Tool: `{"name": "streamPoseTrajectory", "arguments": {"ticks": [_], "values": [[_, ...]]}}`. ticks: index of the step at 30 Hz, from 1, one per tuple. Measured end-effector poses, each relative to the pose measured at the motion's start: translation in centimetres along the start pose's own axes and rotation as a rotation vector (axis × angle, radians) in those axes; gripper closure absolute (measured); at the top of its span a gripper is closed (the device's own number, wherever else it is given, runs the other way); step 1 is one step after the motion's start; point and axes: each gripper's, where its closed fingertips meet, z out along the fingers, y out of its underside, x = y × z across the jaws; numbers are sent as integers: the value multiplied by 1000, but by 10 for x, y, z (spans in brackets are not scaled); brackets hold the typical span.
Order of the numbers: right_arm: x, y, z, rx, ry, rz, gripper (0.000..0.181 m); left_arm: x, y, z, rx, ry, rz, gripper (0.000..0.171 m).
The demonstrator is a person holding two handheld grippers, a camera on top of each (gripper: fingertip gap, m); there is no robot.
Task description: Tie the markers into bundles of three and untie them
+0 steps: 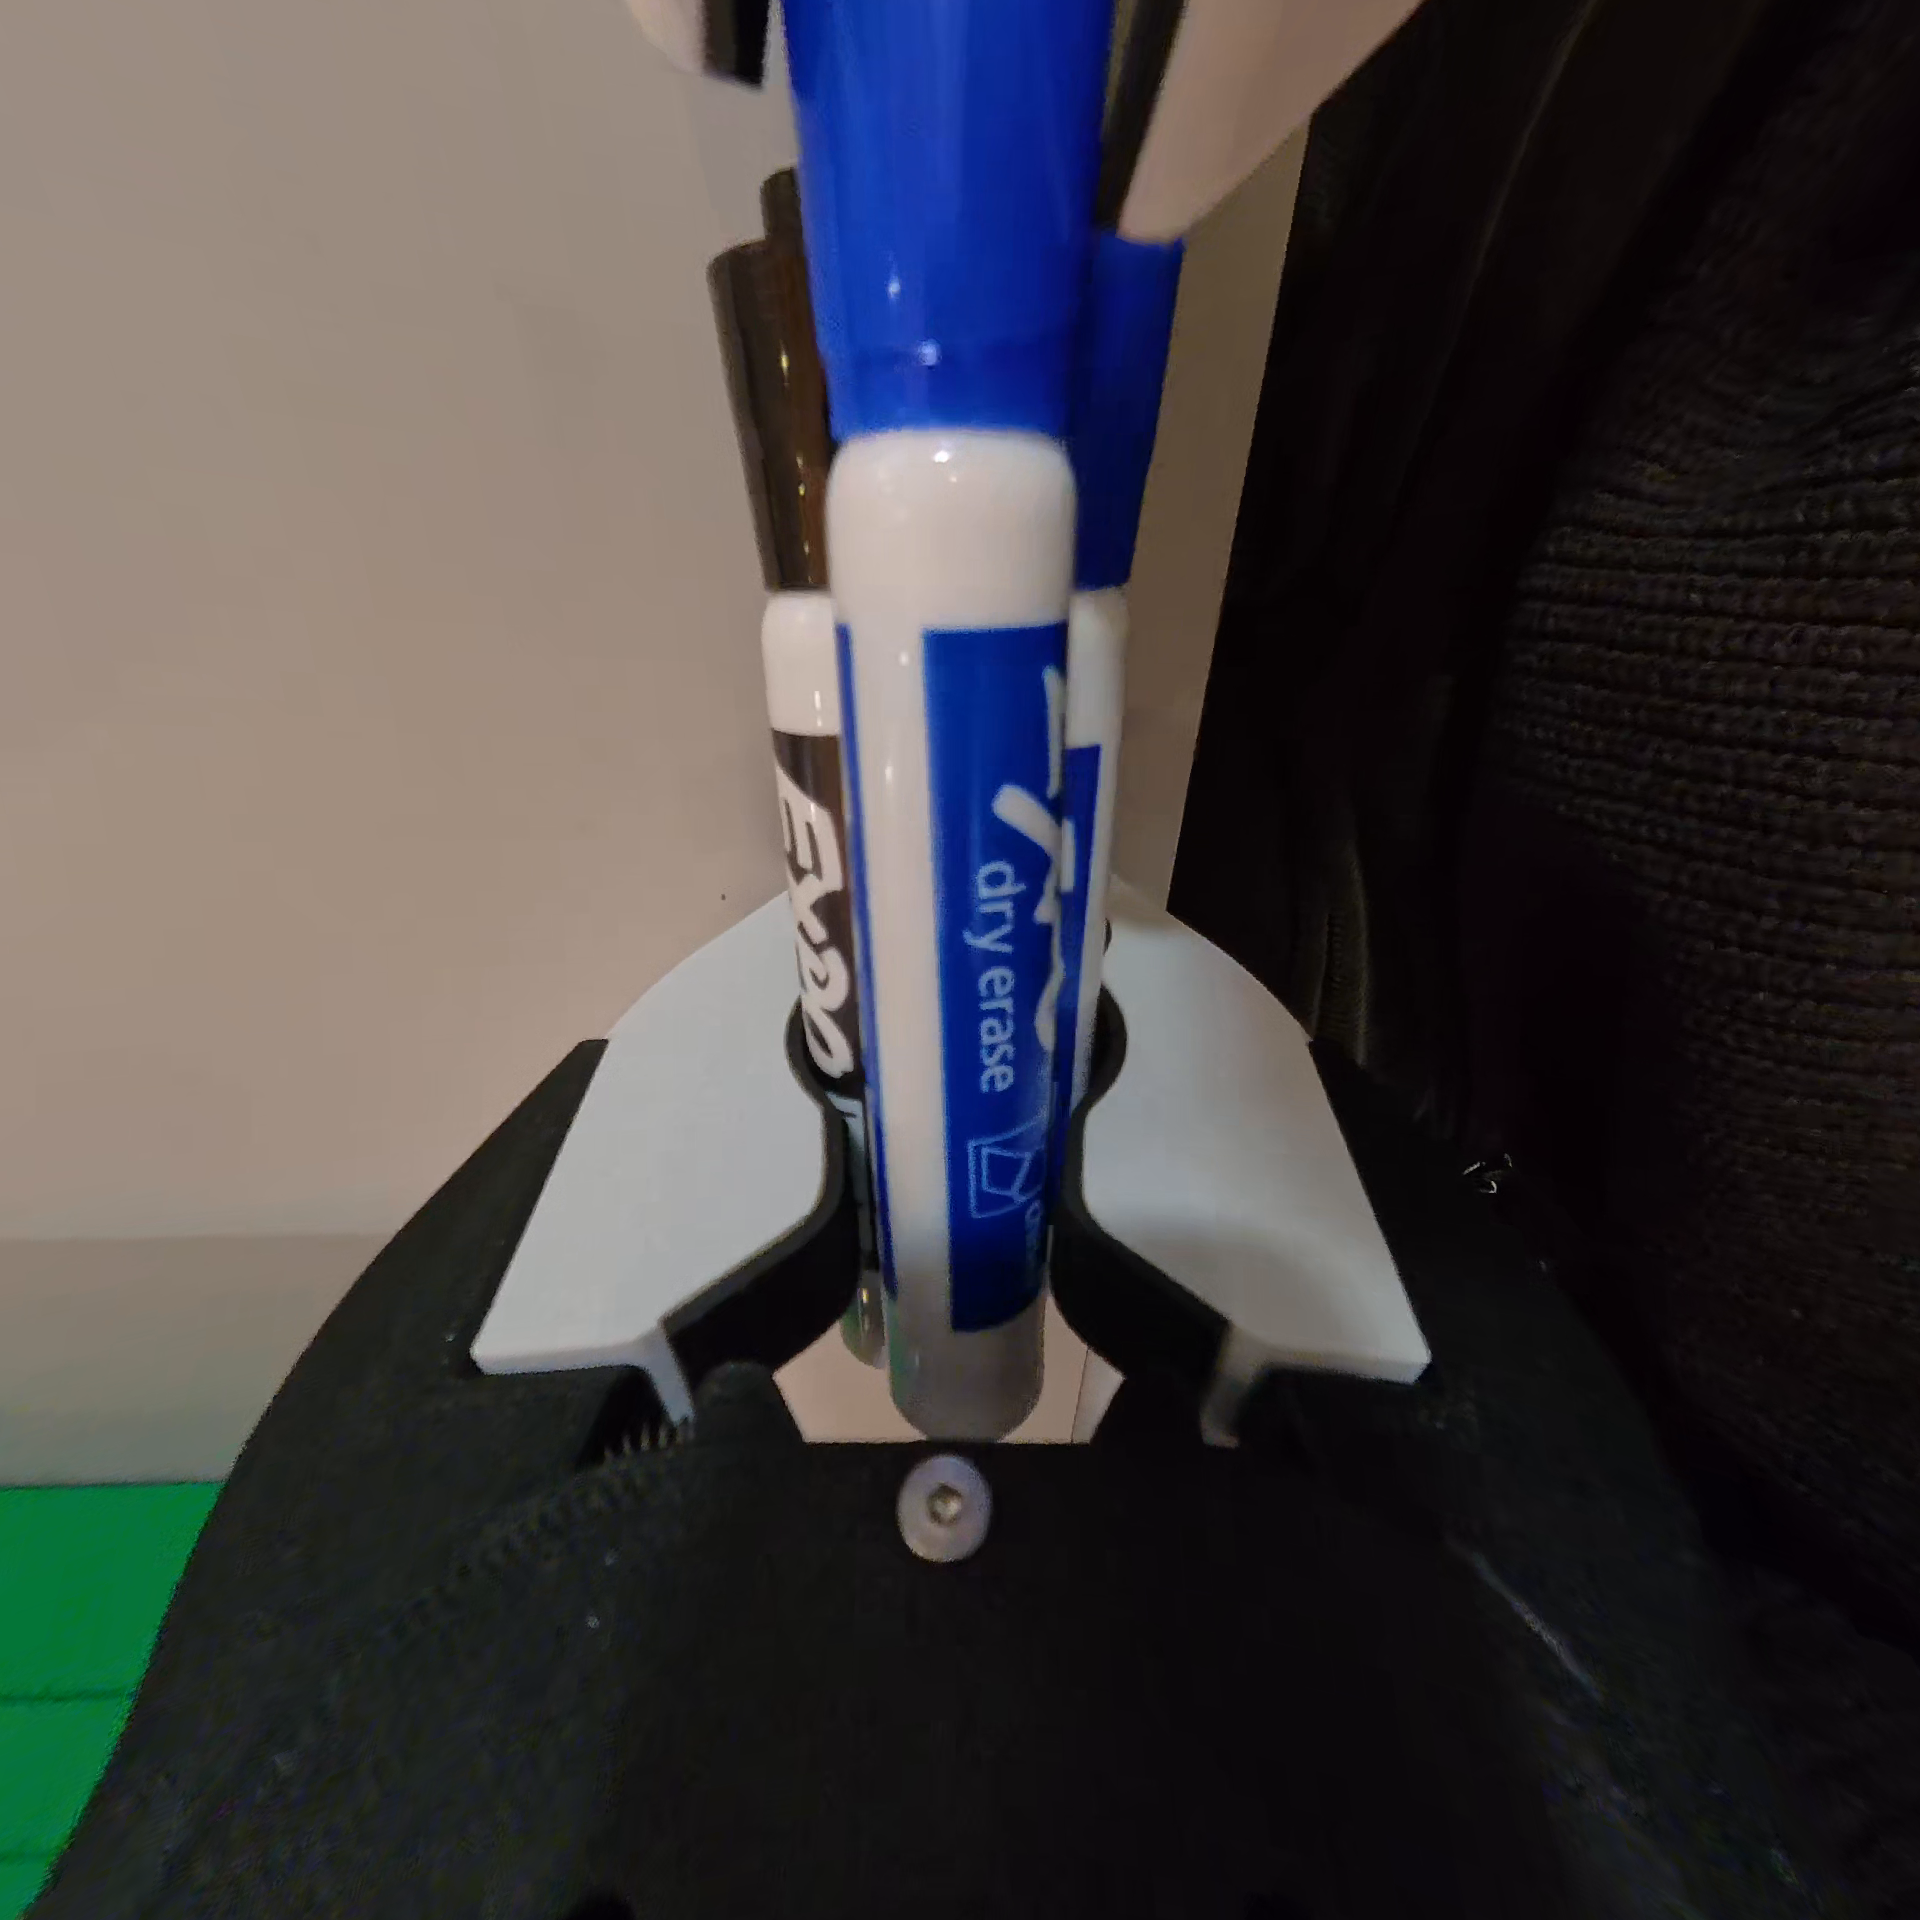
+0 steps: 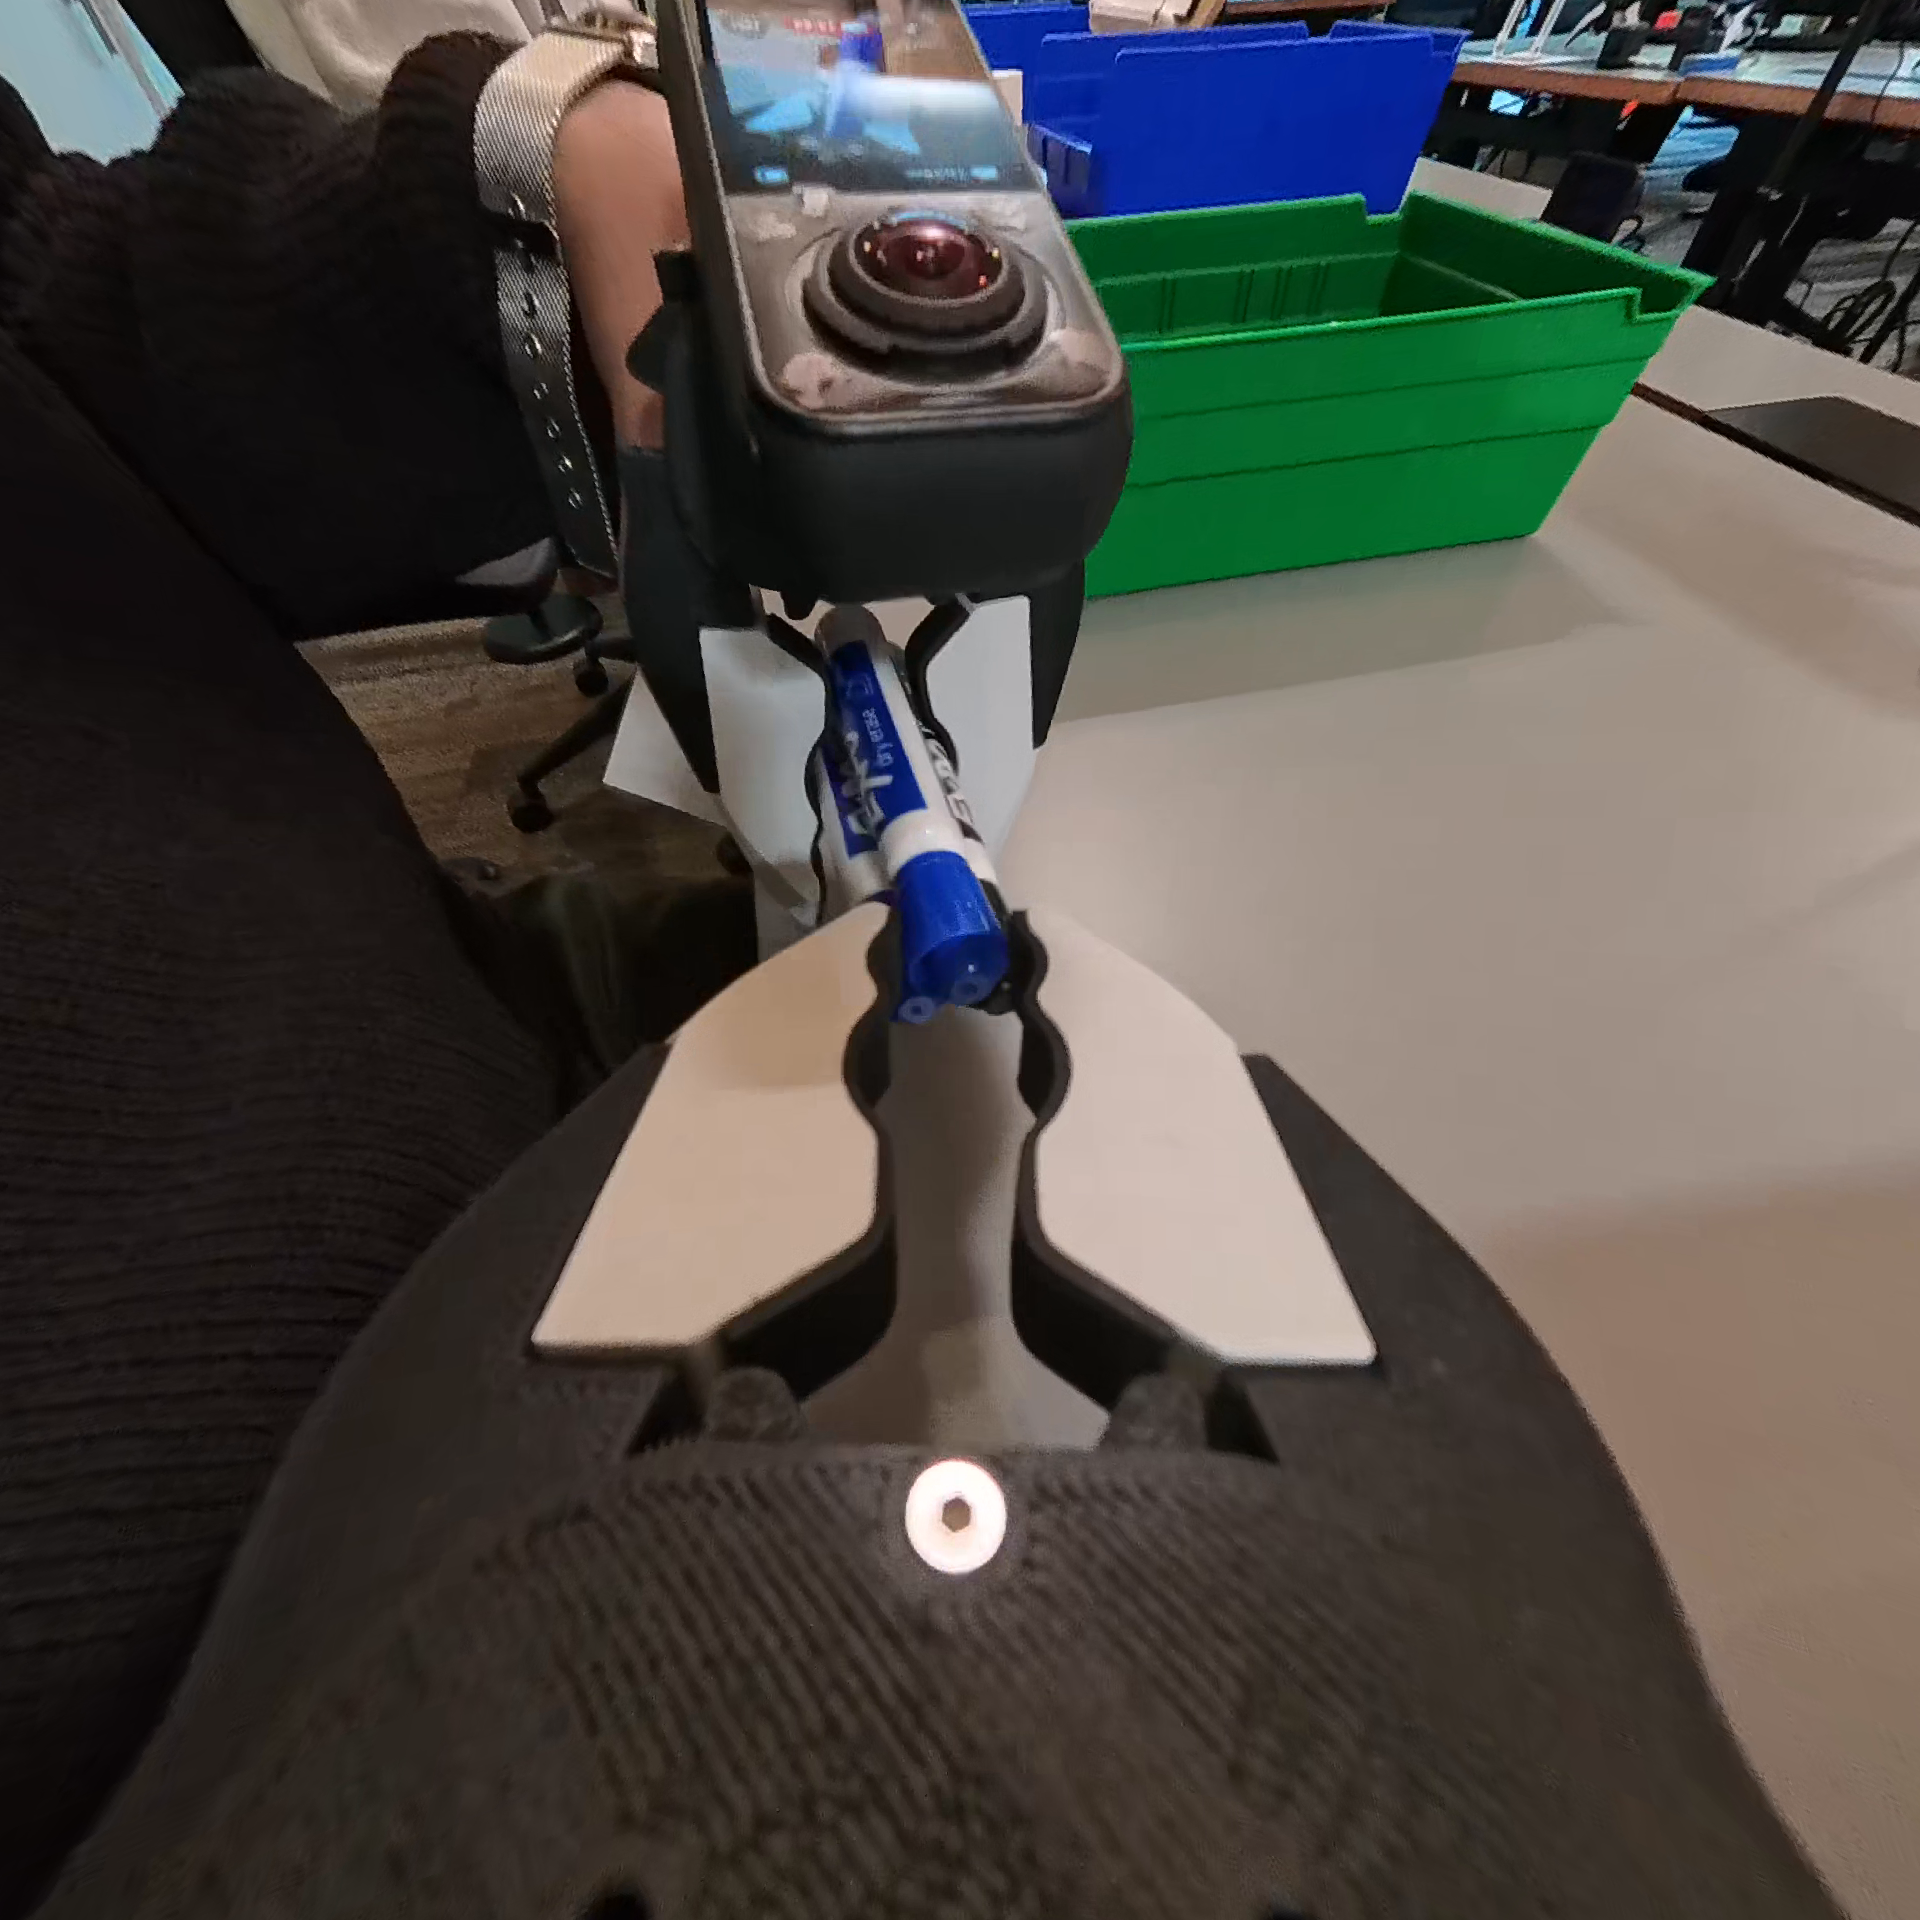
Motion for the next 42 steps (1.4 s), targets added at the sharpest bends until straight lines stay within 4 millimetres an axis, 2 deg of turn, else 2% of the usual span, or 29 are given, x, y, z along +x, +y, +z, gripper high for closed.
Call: {"name": "streamPoseTrajectory", "arguments": {"ticks": [7, 10, 13, 42], "values": [[-1, 1, 0, -20, 8, -21, 161, 2, -2, 0, 7, 6, 14, 127], [-5, -4, 1, -7, -8, -20, 161, 6, -9, 1, 30, 27, 18, 127], [-10, 0, 4, -38, -14, -52, 162, 11, -13, 3, 28, 37, 32, 127], [-4, 2, -2, -31, 1, -32, 161, 8, -11, 4, 34, 41, 19, 126]]}}
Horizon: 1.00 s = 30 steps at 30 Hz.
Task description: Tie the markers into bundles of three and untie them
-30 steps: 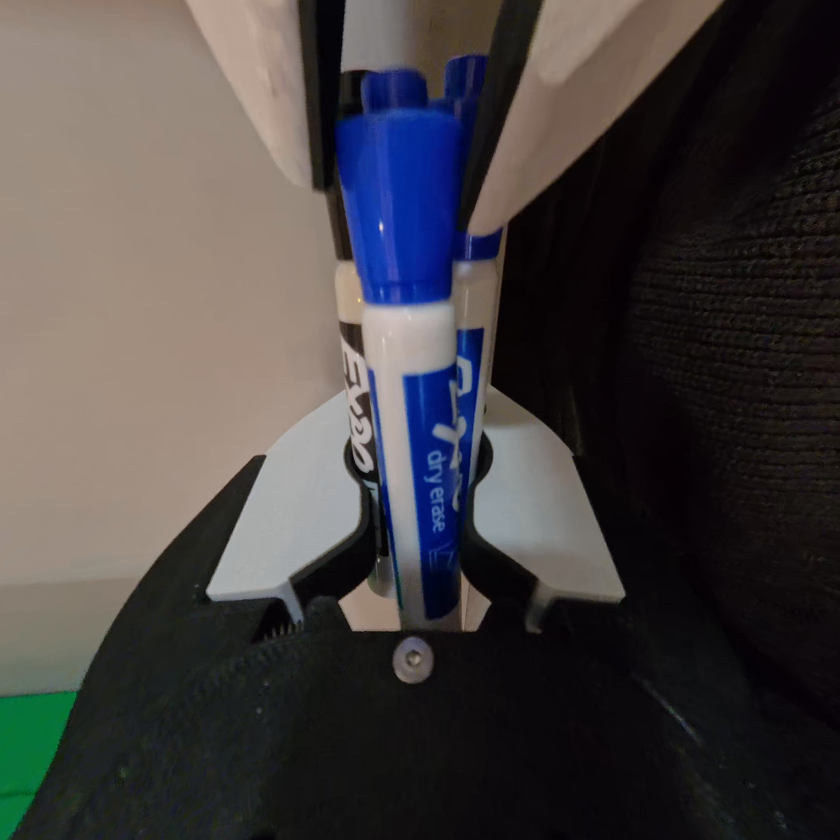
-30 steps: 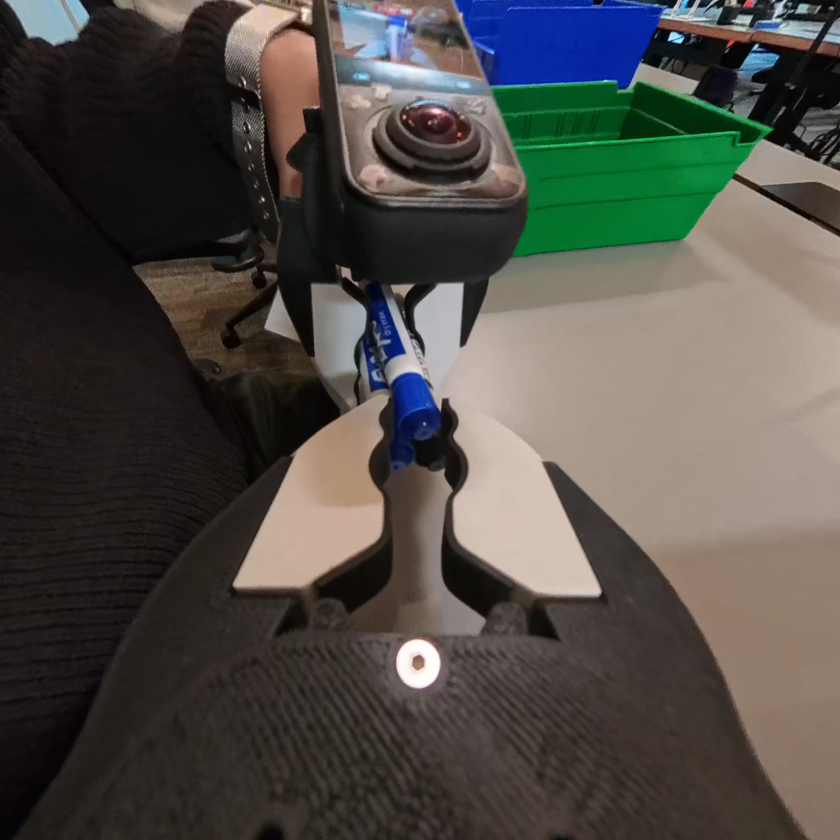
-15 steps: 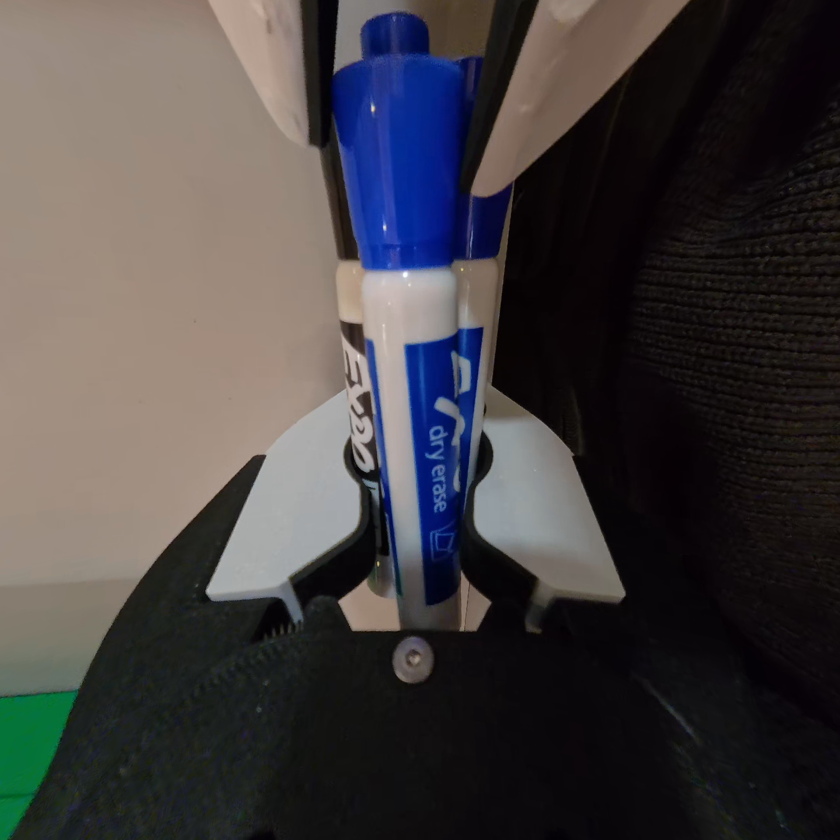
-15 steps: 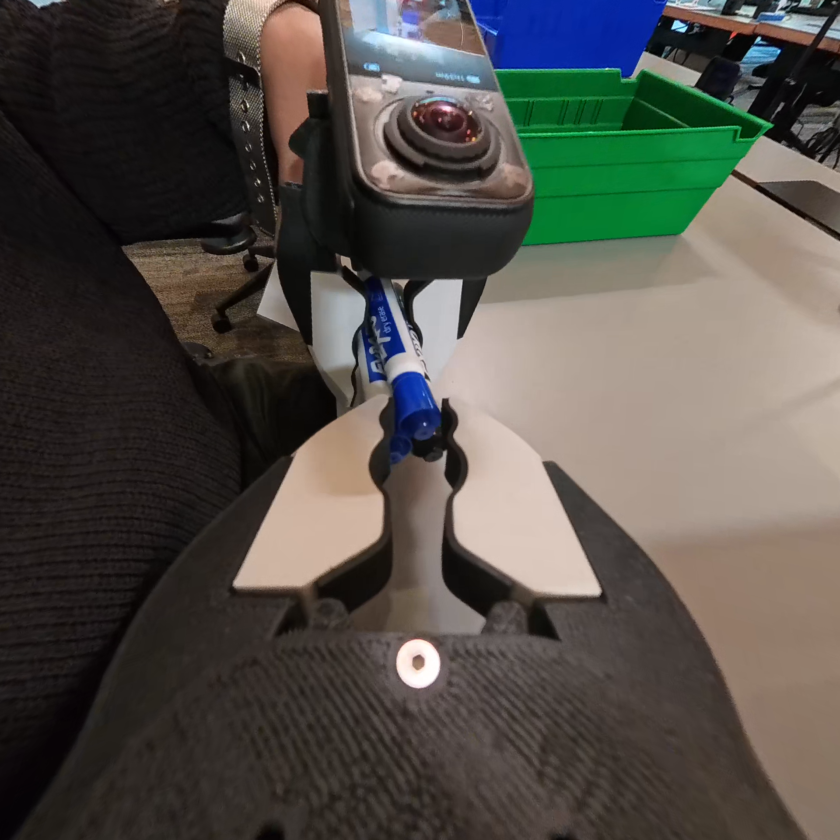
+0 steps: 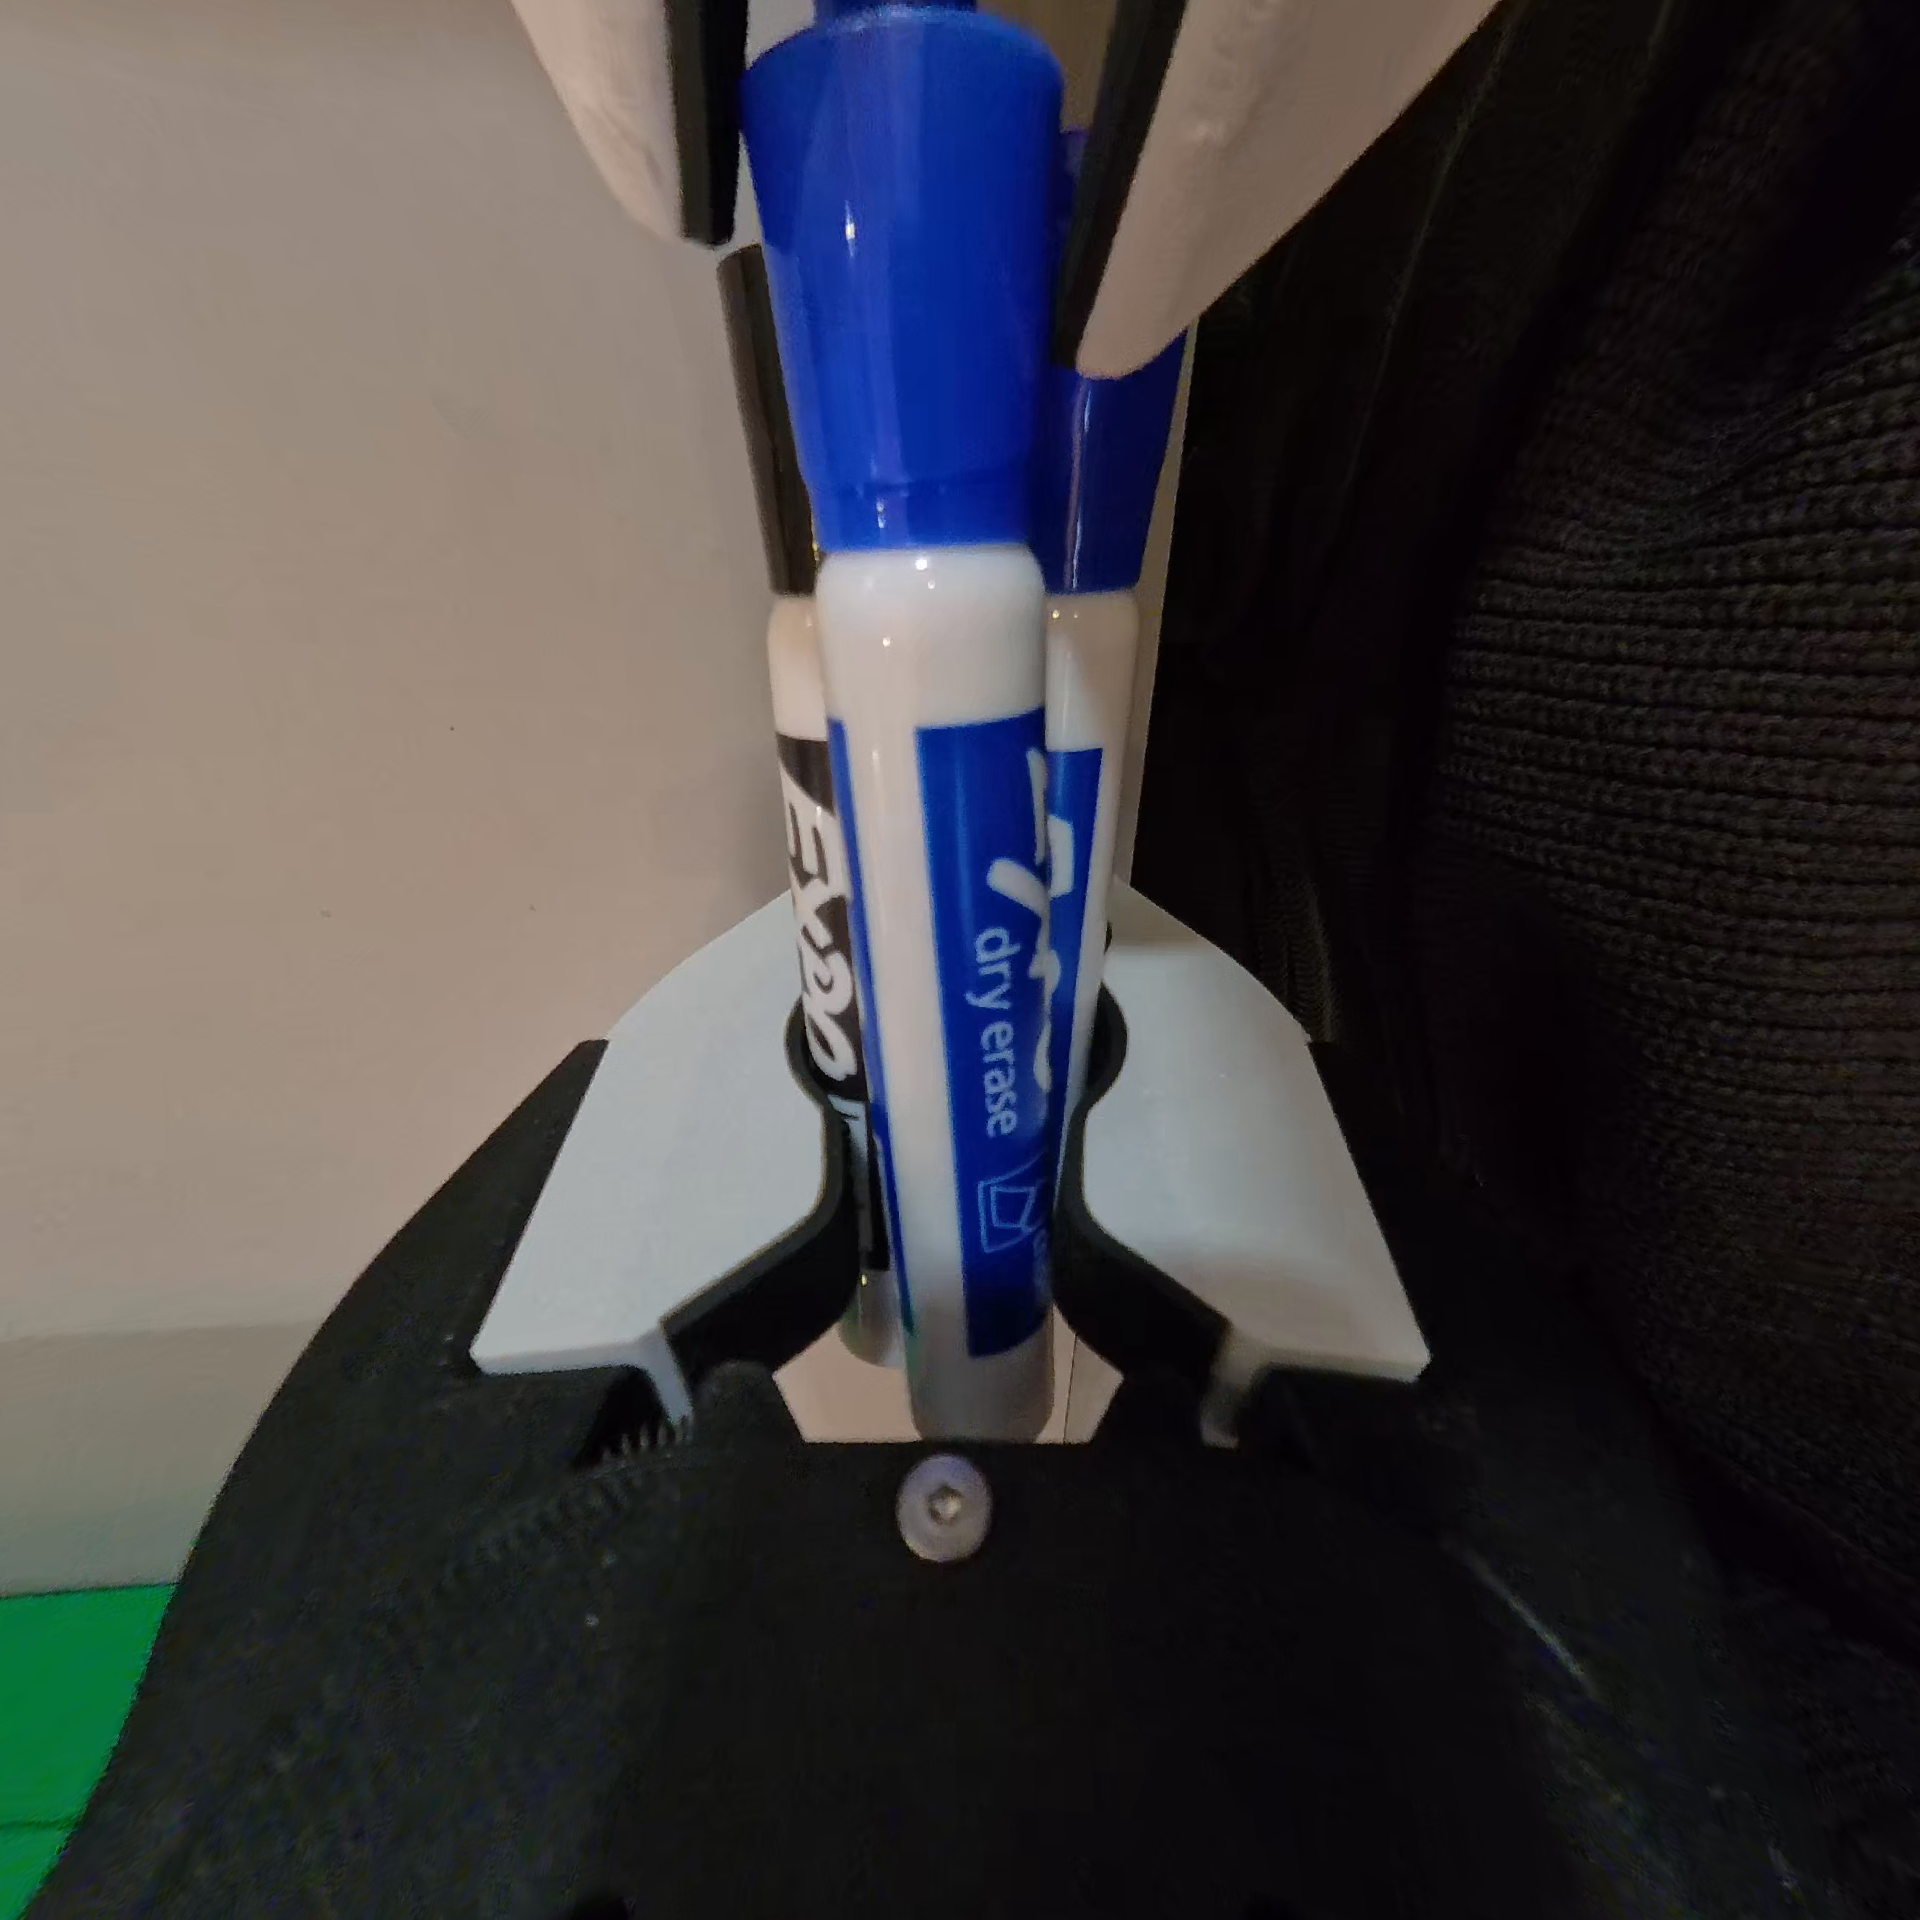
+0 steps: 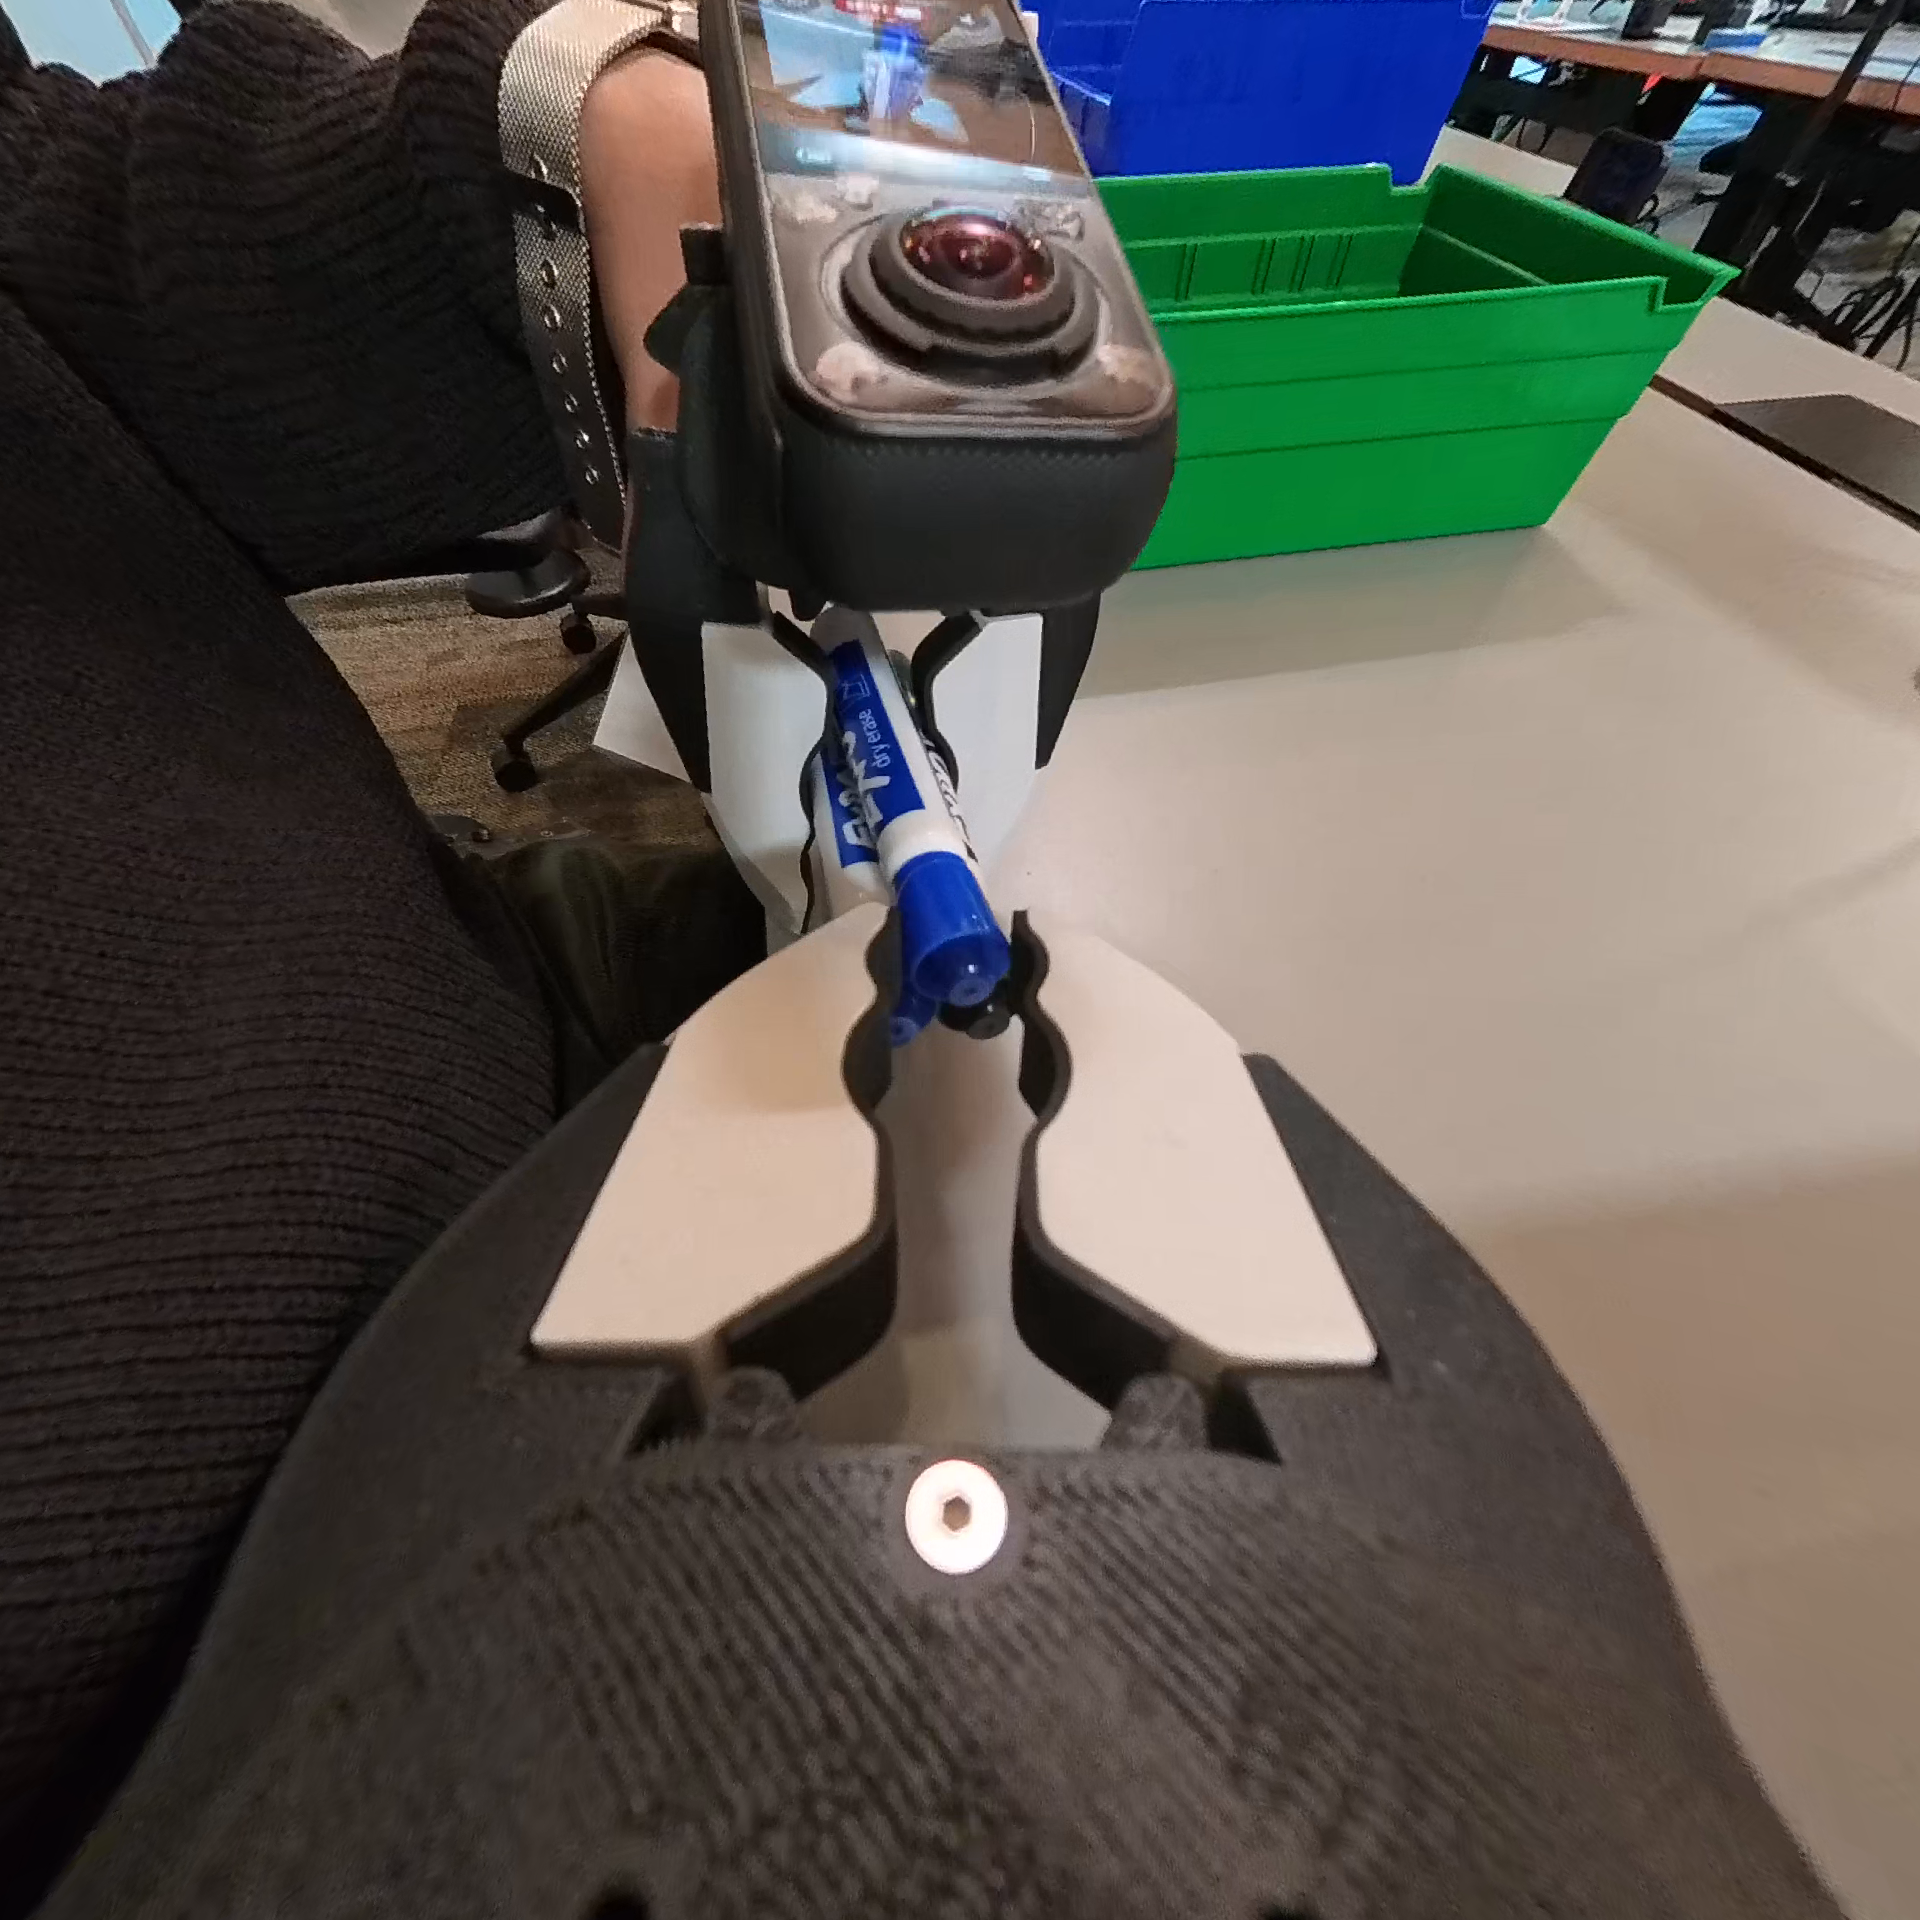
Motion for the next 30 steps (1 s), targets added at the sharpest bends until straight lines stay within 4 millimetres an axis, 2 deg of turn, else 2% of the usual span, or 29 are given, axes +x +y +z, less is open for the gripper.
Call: {"name": "streamPoseTrajectory", "arguments": {"ticks": [9, 16, 21, 23, 27, 30], "values": [[6, -5, -3, 42, 18, 51, 151, -4, 5, -3, -2, -12, -21, 126], [11, -11, -7, 86, 27, 92, 147, -10, 10, -13, 17, -45, -41, 126], [20, -20, -7, 136, 52, 94, 148, -25, 15, -26, 25, -187, -28, 126], [26, -26, -5, 161, 66, 101, 149, -24, 19, -33, 40, -217, -37, 126], [45, -36, 8, 189, 116, 151, 153, -24, 39, -42, 49, -271, -95, 126], [62, -38, 27, 153, 171, 170, 154, -19, 60, -48, 56, -283, -164, 125]]}}
